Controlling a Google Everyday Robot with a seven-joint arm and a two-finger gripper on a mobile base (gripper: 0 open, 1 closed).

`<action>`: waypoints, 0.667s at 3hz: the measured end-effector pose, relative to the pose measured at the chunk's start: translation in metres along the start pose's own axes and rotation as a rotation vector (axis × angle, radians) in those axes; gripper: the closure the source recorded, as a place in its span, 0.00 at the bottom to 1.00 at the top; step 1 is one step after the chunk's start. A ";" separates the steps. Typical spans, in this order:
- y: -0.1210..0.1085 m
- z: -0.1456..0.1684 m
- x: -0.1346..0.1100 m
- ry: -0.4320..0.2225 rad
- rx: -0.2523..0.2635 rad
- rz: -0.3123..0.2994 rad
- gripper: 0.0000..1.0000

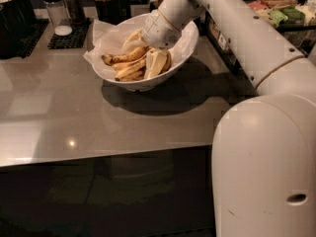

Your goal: Pick banana from white bowl

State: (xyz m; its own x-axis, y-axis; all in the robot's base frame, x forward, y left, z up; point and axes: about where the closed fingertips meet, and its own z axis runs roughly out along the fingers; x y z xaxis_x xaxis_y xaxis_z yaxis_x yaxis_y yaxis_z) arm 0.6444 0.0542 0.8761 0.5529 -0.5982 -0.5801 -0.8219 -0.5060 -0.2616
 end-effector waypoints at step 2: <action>-0.007 -0.008 -0.012 0.046 0.026 -0.025 0.67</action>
Offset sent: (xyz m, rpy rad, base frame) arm -0.0086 0.0016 0.0387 -0.0600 -0.1035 0.0017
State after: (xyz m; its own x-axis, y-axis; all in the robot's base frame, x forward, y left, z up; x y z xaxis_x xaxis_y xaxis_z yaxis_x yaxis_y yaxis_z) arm 0.6443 0.0603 0.8910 0.5784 -0.6141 -0.5369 -0.8108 -0.5050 -0.2959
